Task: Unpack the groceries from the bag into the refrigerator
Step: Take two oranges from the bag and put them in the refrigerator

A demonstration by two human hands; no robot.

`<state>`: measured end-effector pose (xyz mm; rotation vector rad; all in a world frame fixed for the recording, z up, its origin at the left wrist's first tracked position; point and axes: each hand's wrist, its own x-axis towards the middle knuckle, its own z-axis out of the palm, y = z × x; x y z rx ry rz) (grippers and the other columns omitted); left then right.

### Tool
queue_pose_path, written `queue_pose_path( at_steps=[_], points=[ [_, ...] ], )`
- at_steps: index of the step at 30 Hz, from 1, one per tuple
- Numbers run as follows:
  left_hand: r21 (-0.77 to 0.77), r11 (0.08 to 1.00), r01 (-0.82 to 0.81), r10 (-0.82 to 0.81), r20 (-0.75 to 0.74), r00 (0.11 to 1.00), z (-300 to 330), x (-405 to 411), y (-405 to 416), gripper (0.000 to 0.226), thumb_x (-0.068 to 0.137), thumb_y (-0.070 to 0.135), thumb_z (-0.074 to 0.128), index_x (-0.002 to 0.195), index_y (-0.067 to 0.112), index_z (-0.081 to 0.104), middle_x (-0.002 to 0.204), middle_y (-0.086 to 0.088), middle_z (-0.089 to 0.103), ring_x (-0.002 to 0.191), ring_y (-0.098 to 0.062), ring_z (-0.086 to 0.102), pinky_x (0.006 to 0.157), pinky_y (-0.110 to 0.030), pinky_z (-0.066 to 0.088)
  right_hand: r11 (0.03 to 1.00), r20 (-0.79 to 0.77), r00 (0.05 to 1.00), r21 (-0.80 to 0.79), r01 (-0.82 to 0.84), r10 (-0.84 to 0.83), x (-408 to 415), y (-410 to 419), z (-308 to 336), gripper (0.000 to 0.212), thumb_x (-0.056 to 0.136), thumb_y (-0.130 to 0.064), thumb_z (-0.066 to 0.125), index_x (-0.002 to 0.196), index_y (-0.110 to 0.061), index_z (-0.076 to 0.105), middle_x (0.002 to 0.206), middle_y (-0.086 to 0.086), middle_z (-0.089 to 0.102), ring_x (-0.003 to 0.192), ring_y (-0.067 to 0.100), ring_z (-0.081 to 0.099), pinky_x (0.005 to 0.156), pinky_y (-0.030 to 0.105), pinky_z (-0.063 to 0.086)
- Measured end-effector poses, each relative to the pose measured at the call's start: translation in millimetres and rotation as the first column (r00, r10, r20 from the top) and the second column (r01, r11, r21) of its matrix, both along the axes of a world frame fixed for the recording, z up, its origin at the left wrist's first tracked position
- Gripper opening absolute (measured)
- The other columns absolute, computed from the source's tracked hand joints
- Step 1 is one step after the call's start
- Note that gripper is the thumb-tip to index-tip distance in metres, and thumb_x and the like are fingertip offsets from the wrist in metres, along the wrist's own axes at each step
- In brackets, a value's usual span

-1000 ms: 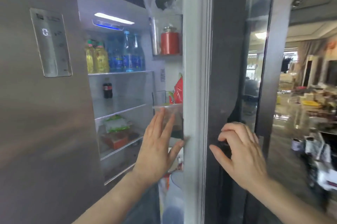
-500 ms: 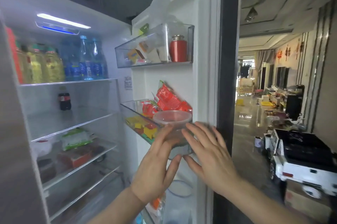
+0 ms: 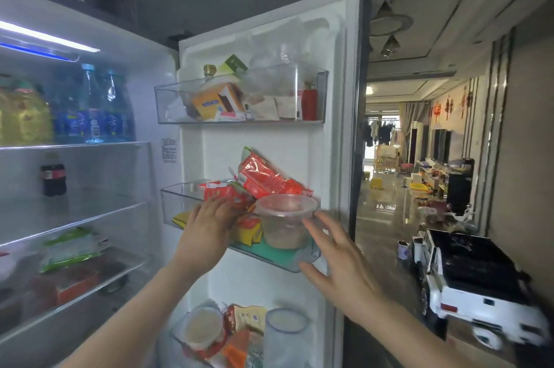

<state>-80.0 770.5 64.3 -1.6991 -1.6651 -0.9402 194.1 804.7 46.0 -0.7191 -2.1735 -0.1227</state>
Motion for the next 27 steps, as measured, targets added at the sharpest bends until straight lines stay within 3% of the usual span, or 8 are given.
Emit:
queue_pose_path(
  at_steps=[2, 6, 11, 13, 16, 22, 27],
  points=[
    [-0.020, 1.000, 0.005, -0.005, -0.035, 0.999, 1.5, 3.1, 14.0, 0.034, 0.083, 0.026, 0.039, 0.116, 0.031, 0.048, 0.110, -0.001, 0.063, 0.103, -0.027, 0.059, 0.090, -0.038, 0.040, 0.999, -0.021, 1.000, -0.036, 0.004, -0.004, 4.3, 12.2, 0.7, 0.072, 0.087, -0.051, 0.052, 0.149, -0.040, 0.017, 0.157, -0.011, 0.012, 0.137, 0.009, 0.031, 0.105, 0.027, 0.037],
    [-0.046, 0.998, -0.035, 0.033, -0.038, 0.999, -6.8, 10.1, 39.8, 0.041, 0.083, 0.022, 0.048, 0.123, 0.027, 0.053, 0.115, 0.002, 0.059, 0.113, -0.025, 0.053, 0.097, -0.045, 0.038, 0.993, -0.038, 0.999, -0.113, 0.016, -0.021, 11.9, 34.1, -2.6, 0.080, 0.089, -0.047, 0.058, 0.151, -0.038, 0.007, 0.159, -0.017, -0.004, 0.139, -0.002, 0.013, 0.109, 0.020, 0.023],
    [-0.022, 0.999, -0.034, 0.032, -0.081, 0.996, -1.7, 30.7, 63.1, 0.041, 0.077, 0.017, 0.048, 0.117, 0.024, 0.052, 0.104, 0.000, 0.060, 0.102, -0.027, 0.055, 0.089, -0.046, 0.043, 0.970, -0.073, 0.992, -0.227, 0.088, -0.107, 11.8, 61.4, -0.9, 0.093, 0.086, -0.048, 0.062, 0.153, -0.029, 0.001, 0.160, -0.014, -0.005, 0.145, 0.003, 0.005, 0.113, 0.021, 0.016],
    [-0.058, 0.997, -0.051, 0.045, -0.097, 0.994, 0.4, 34.6, 71.7, 0.038, 0.079, 0.020, 0.045, 0.116, 0.024, 0.054, 0.104, 0.001, 0.059, 0.103, -0.027, 0.055, 0.091, -0.050, 0.043, 0.953, -0.079, 0.986, -0.279, 0.120, -0.147, 10.9, 70.5, 0.8, 0.096, 0.084, -0.050, 0.062, 0.153, -0.028, 0.000, 0.160, -0.013, -0.004, 0.145, 0.004, 0.008, 0.113, 0.023, 0.019],
    [-0.083, 0.996, -0.045, 0.035, -0.119, 0.992, 2.0, 36.9, 83.7, 0.038, 0.080, 0.018, 0.057, 0.118, 0.024, 0.056, 0.105, 0.001, 0.060, 0.104, -0.027, 0.056, 0.092, -0.055, 0.042, 0.937, -0.101, 0.979, -0.320, 0.138, -0.179, 10.7, 83.1, 4.8, 0.099, 0.080, -0.053, 0.064, 0.152, -0.028, 0.002, 0.160, -0.013, 0.003, 0.144, 0.008, 0.018, 0.113, 0.032, 0.031],
    [-0.058, 0.996, -0.067, 0.059, -0.124, 0.991, -1.0, 43.4, 99.6, 0.041, 0.078, 0.019, 0.059, 0.119, 0.021, 0.057, 0.107, -0.002, 0.060, 0.104, -0.030, 0.056, 0.093, -0.060, 0.042, 0.924, -0.111, 0.962, -0.324, 0.201, -0.248, 7.5, 98.0, 10.5, 0.098, 0.080, -0.050, 0.066, 0.152, -0.024, 0.006, 0.160, -0.009, 0.010, 0.141, 0.011, 0.026, 0.110, 0.032, 0.033],
    [0.011, 0.999, -0.036, 0.037, -0.155, 0.987, -8.8, 39.3, 104.0, 0.046, 0.080, 0.023, 0.044, 0.124, 0.020, 0.054, 0.112, -0.003, 0.060, 0.108, -0.031, 0.056, 0.097, -0.062, 0.040, 0.928, -0.126, 0.943, -0.261, 0.268, -0.308, 2.1, 97.1, 8.1, 0.095, 0.082, -0.046, 0.067, 0.152, -0.019, 0.010, 0.159, -0.005, 0.014, 0.140, 0.013, 0.030, 0.104, 0.025, 0.032]
  ],
)
